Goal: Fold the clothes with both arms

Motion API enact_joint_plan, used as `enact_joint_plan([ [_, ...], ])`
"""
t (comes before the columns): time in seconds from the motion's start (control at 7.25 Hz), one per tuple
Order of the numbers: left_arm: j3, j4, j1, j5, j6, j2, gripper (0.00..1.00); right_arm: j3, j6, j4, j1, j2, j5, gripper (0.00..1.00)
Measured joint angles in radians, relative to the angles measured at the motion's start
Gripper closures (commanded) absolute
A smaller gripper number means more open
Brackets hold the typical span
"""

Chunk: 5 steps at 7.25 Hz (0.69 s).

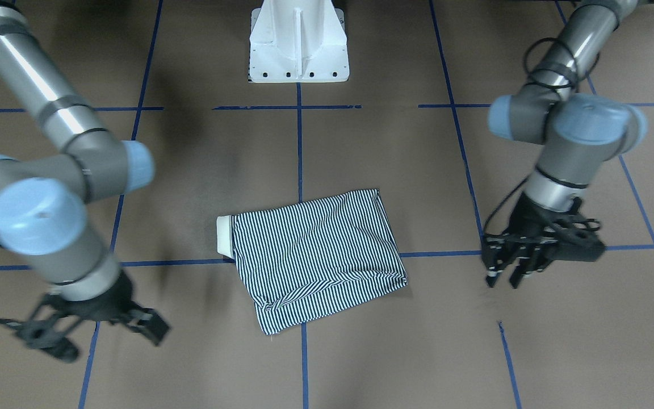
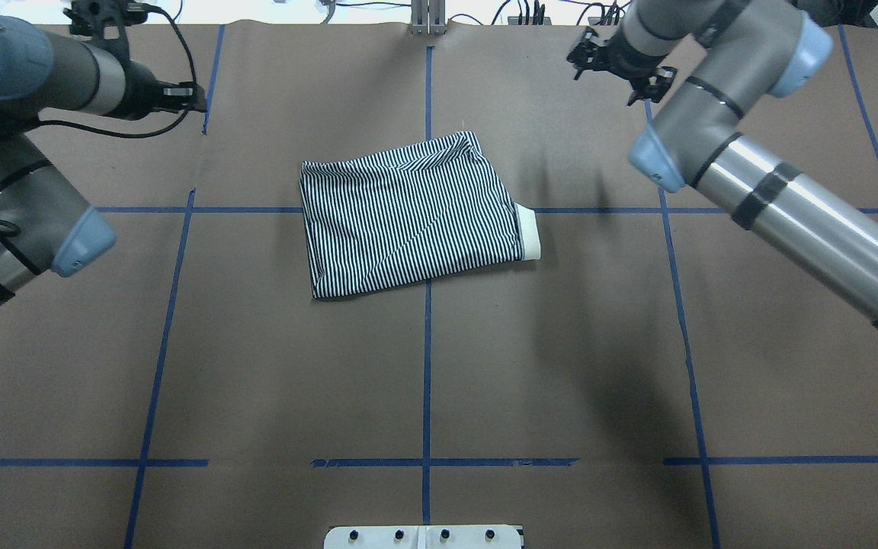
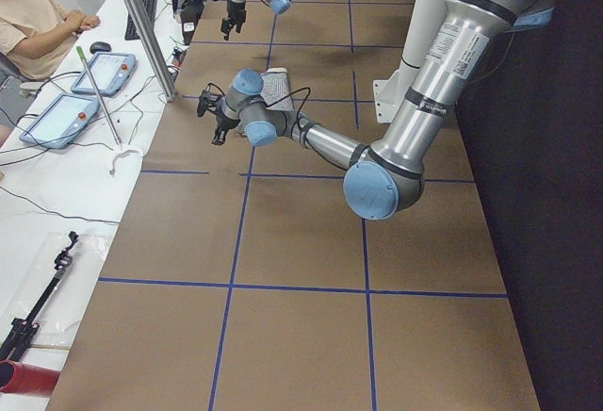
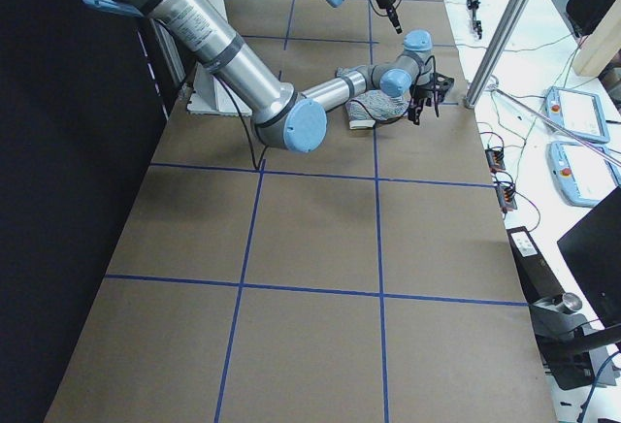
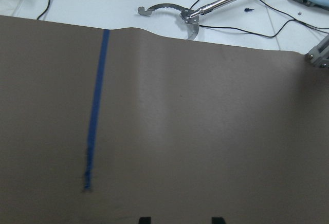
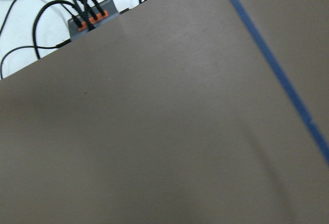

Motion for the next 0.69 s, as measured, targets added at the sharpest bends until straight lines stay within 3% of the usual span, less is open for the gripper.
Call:
enact_joint_plan([
  [0.14, 0.009, -0.012, -0.109, -0.122, 0.169, 0.048, 0.33, 0.035, -0.205, -0.003, 0.110, -0.095, 0.085, 0.00],
  [0.28, 0.033, -0.010, -0.223, -0.238, 0.331, 0.081, 0.00, 0.052, -0.408, -0.013, 0.235, -0.178, 0.173, 0.00],
  [0.55, 0.072, 0.050, -0.428, -0.411, 0.600, 0.127, 0.00, 0.078, -0.834, -0.108, 0.445, -0.313, 0.267, 0.00],
  [0.69, 0.073, 0.122, -0.497, -0.443, 0.725, 0.158, 0.00, 0.109, -1.032, -0.204, 0.516, -0.373, 0.282, 0.00],
])
